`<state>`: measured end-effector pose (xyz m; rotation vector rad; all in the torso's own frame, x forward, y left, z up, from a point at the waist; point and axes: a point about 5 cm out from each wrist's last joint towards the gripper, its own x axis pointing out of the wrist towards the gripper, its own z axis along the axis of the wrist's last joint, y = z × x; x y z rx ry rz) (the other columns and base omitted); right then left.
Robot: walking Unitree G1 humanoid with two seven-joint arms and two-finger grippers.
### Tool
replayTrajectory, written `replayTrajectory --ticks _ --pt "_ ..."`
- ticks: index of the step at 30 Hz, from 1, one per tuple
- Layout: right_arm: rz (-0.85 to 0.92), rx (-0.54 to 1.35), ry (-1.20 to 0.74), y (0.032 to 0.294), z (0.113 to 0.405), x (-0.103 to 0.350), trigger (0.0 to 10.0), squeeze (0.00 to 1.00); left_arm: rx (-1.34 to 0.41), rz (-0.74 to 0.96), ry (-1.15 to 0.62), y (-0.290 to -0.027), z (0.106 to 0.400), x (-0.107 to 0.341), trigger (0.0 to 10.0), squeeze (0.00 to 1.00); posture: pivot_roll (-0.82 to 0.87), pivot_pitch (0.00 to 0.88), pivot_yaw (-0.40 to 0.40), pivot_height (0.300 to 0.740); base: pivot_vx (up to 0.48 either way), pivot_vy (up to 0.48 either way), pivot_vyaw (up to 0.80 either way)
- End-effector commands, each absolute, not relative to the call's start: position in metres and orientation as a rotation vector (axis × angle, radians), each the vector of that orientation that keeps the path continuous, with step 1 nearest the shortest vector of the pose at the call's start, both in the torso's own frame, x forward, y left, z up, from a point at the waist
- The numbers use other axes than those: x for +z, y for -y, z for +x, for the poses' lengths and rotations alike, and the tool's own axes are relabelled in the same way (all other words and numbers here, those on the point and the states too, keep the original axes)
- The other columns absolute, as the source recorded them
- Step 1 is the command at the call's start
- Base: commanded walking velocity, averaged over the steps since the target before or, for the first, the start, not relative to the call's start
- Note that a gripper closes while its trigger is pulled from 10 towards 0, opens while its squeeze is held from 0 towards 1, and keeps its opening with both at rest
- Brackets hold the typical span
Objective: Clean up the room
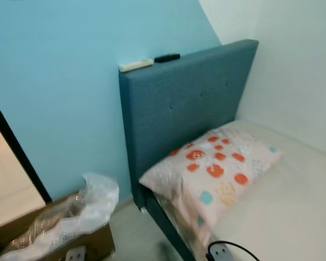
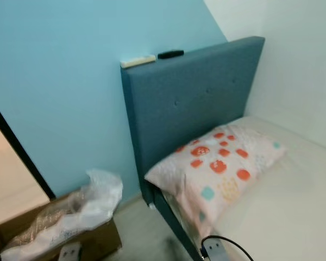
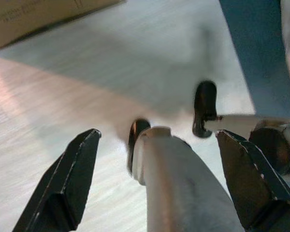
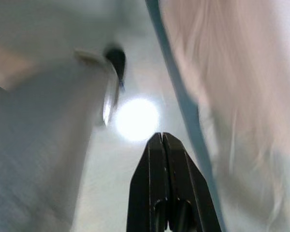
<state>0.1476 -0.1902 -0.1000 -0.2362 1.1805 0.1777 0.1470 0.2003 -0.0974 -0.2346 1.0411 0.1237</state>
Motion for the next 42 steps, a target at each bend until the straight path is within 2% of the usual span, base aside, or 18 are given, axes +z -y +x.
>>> replayTrajectory --ticks 1,15,23,42 --pt "-0.223 0.172 -1.196 0.189 0.146 -0.101 10.0 0.0 0.119 -0.226 -1.047 -0.2 0.145 -0.098 10.0 0.0 0.03 0.0 -0.05 0.74 -0.48 0.0 -0.75" --pt "-0.207 0.132 -1.2 0.192 0.147 -0.1 10.0 0.0 0.119 -0.231 -1.048 -0.199 0.145 -0.098 10.0 0.0 0.03 0.0 -0.053 0.74 -0.321 0.0 -0.75" --pt "-0.193 0.058 -1.177 0.198 0.152 -0.098 10.0 0.0 0.087 -0.186 -1.041 -0.201 0.145 -0.098 10.0 0.0 0.03 0.0 -0.052 0.74 0.0 0.0 -0.71" --pt "-0.17 0.023 -1.141 0.199 0.162 -0.094 10.0 0.0 0.084 -0.176 -1.064 -0.199 0.138 -0.101 10.0 0.0 0.03 0.0 -0.051 0.74 0.0 -0.471 0.0"
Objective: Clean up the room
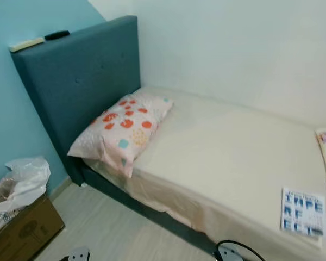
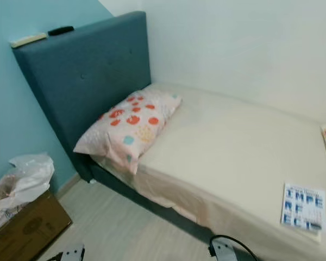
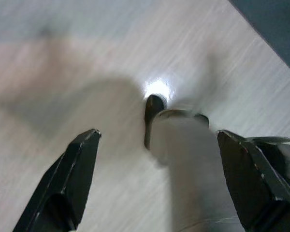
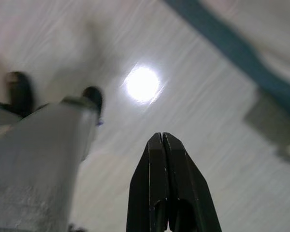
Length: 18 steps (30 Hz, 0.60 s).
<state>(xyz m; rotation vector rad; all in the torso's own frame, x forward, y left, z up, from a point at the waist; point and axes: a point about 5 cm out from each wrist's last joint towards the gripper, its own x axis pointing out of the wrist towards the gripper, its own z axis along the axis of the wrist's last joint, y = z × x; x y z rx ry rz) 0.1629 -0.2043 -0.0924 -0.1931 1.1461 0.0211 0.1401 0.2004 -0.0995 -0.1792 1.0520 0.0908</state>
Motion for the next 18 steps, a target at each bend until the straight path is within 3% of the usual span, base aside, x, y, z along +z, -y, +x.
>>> replayTrajectory --ticks 1,18 --pt "-0.17 0.023 -1.141 0.1988 0.162 -0.0937 10.0 0.0 0.084 -0.176 -1.064 -0.1993 0.1379 -0.1006 10.0 0.0 0.03 0.0 -0.051 0.74 0.0 -0.48 0.0" --pt "-0.149 -0.017 -1.128 0.1998 0.1648 -0.0924 10.0 0.0 0.07 -0.177 -1.07 -0.1975 0.1364 -0.1013 10.0 0.0 0.02 0.0 -0.043 0.74 0.0 -0.48 0.0"
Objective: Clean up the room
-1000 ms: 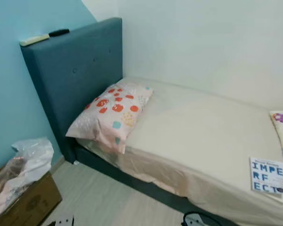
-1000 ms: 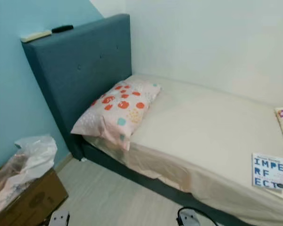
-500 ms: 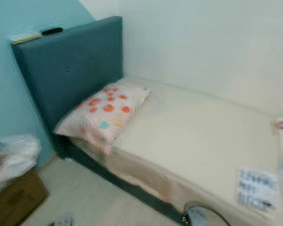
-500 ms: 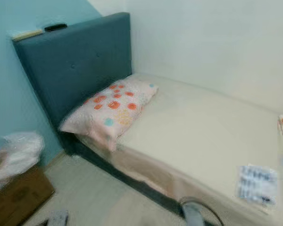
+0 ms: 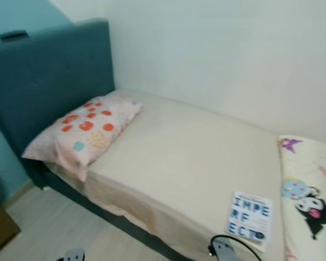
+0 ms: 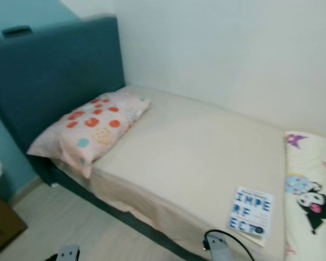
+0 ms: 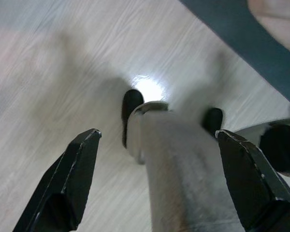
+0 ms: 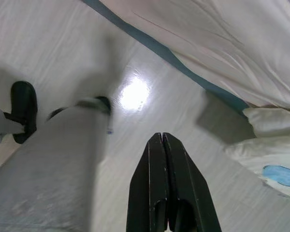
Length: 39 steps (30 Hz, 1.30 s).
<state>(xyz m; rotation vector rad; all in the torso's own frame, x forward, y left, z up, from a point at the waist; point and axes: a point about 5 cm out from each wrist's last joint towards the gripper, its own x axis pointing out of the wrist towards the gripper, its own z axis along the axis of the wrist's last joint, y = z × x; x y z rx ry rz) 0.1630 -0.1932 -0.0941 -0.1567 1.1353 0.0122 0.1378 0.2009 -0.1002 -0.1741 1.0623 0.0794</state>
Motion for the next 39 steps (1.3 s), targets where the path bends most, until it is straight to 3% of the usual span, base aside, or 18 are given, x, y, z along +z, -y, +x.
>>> replayTrajectory --ticks 1,8,18,25,27,34,35,39 --pt "-0.144 -0.017 -1.117 0.199 0.168 -0.091 10.0 0.0 0.069 -0.176 -1.07 -0.198 0.137 -0.101 10.0 0.0 0.02 0.0 -0.041 0.74 0.0 -0.48 0.0" --pt "-0.129 -0.018 -1.079 0.197 0.179 -0.087 10.0 0.0 0.069 -0.171 -1.068 -0.198 0.138 -0.101 10.0 0.0 0.02 0.0 -0.043 0.74 0.0 -0.463 -0.22" --pt "-0.051 -0.039 -0.959 0.194 0.211 -0.07 10.0 0.0 0.087 -0.171 -1.059 -0.2 0.141 -0.1 10.0 0.0 0.02 0.0 -0.045 0.74 0.0 0.0 -0.75" --pt "0.018 0.017 -0.844 0.182 0.241 -0.052 10.0 0.0 0.078 -0.164 -1.059 -0.199 0.141 -0.1 10.0 0.0 0.02 0.0 -0.049 0.74 0.0 0.0 0.0" --pt "0.154 0.032 -0.751 0.171 0.262 -0.037 10.0 0.0 0.085 -0.163 -1.055 -0.199 0.141 -0.1 10.0 0.0 0.02 0.0 -0.048 0.74 0.0 0.0 0.0" --pt "0.456 0.137 -0.571 0.15 0.296 -0.005 10.0 0.0 0.132 -0.131 -0.96 -0.207 0.159 -0.091 10.0 0.0 0.03 0.0 -0.05 0.74 0.0 0.0 0.0" --pt "0.52 0.19 -0.519 0.143 0.304 0.004 10.0 1.0 0.144 -0.127 -0.918 -0.21 0.168 -0.086 10.0 0.0 0.03 0.0 -0.053 0.74 0.0 0.0 0.0" --pt "0.575 0.285 -0.454 0.13 0.313 0.017 10.0 1.0 0.158 -0.126 -0.83 -0.218 0.189 -0.074 10.0 0.0 0.04 0.0 -0.057 0.74 0.0 0.0 0.0"
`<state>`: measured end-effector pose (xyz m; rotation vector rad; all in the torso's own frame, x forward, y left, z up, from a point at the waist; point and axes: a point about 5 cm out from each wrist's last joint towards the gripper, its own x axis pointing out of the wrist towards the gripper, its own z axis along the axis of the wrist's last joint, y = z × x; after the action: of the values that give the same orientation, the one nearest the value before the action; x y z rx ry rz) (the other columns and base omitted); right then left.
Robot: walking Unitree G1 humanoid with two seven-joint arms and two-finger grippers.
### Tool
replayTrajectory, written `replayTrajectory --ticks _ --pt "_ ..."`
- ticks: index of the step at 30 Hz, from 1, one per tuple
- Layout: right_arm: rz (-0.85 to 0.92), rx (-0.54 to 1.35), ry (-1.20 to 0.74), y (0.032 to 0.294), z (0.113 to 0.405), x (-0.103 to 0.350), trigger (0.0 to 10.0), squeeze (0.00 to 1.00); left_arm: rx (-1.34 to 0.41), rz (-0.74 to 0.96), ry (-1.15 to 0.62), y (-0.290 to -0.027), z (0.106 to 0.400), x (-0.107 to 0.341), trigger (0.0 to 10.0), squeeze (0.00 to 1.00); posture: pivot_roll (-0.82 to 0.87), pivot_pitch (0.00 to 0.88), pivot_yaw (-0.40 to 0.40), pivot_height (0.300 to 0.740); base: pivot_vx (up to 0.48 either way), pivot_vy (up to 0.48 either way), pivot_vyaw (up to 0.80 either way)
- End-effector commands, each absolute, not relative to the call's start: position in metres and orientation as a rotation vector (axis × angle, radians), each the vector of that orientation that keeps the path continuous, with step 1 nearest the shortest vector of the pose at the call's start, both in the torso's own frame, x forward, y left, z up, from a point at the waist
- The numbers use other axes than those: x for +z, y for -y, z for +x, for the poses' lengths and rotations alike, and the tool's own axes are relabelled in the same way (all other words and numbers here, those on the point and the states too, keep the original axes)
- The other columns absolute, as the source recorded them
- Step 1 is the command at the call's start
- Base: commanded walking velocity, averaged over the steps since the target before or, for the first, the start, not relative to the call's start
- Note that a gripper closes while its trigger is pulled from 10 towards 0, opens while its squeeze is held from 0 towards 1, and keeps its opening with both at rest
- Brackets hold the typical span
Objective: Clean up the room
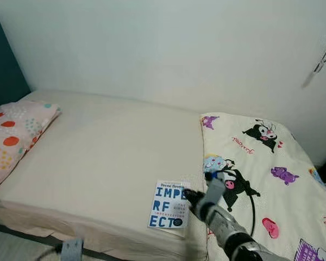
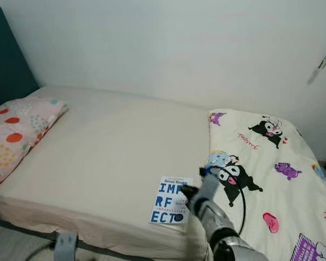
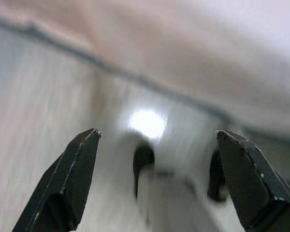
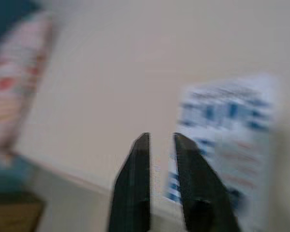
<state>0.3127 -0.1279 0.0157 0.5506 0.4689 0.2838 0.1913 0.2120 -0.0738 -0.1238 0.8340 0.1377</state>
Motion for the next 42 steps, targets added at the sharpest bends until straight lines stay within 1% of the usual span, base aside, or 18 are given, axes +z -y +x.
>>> replayTrajectory --ticks 1,2,5,6,8,18,21,22,24,25,29,33,42 --pt "0.572 0.31 -0.449 0.125 0.315 0.019 10.0 1.0 0.156 -0.126 -0.781 -0.221 0.2 -0.066 10.0 0.0 0.04 0.0 -0.061 0.74 0.0 0.0 0.0" --pt "0.572 0.31 -0.449 0.125 0.315 0.019 10.0 1.0 0.156 -0.126 -0.781 -0.221 0.2 -0.066 10.0 0.0 0.04 0.0 -0.061 0.74 0.0 0.0 0.0" --pt "0.552 0.288 -0.47 0.123 0.313 0.016 10.0 1.0 0.133 -0.17 -0.662 -0.223 0.227 -0.048 10.0 0.0 0.05 0.0 -0.064 0.74 0.0 0.0 0.0" --pt "0.552 0.288 -0.47 0.123 0.313 0.016 10.0 1.0 0.133 -0.17 -0.662 -0.223 0.227 -0.048 10.0 0.0 0.05 0.0 -0.064 0.74 0.0 0.0 0.0" --pt "0.551 0.255 -0.482 0.127 0.31 0.012 10.0 1.0 0.107 -0.196 -0.616 -0.219 0.236 -0.042 10.0 0.0 0.05 0.0 -0.063 0.74 0.0 0.0 0.0" --pt "0.554 0.204 -0.487 0.14 0.305 0.006 10.0 1.0 0.038 -0.226 -0.561 -0.204 0.247 -0.036 10.0 0.0 0.04 0.0 -0.05 0.74 0.0 0.0 0.0" --pt "0.522 0.172 -0.515 0.144 0.306 0.005 10.0 1.0 0.03 -0.231 -0.553 -0.203 0.25 -0.034 10.0 0.0 0.04 0.0 -0.048 0.74 0.0 0.0 0.0" --pt "0.514 0.164 -0.535 0.145 0.306 0.004 10.0 0.81 0.028 -0.233 -0.552 -0.202 0.251 -0.033 10.0 0.0 0.04 0.0 -0.047 0.74 0.0 0.0 0.0" --pt "0.51 0.16 -0.548 0.145 0.306 0.004 10.0 0.81 0.026 -0.234 -0.551 -0.202 0.251 -0.033 10.0 0.0 0.04 0.0 -0.047 0.74 0.0 0.0 0.0" --pt "0.504 0.154 -0.556 0.147 0.306 0.004 10.0 0.0 0.026 -0.236 -0.552 -0.202 0.251 -0.033 10.0 0.0 0.04 0.0 -0.044 0.735 0.0 0.0 0.0" --pt "0.501 0.127 -0.557 0.154 0.308 0.006 10.0 0.0 0.02 -0.239 -0.558 -0.199 0.251 -0.034 10.0 0.0 0.03 0.0 -0.042 0.72 0.0 0.0 0.0" --pt "0.504 0.124 -0.556 0.155 0.308 0.006 10.0 0.0 0.018 -0.24 -0.559 -0.198 0.251 -0.034 10.0 0.0 0.03 0.0 -0.042 0.715 0.0 0.0 0.0" --pt "0.526 0.103 -0.548 0.159 0.31 0.008 10.0 0.0 -0.012 -0.238 -0.556 -0.19 0.254 -0.033 10.0 0.0 0.03 0.0 -0.04 0.68 0.0 0.0 0.0"
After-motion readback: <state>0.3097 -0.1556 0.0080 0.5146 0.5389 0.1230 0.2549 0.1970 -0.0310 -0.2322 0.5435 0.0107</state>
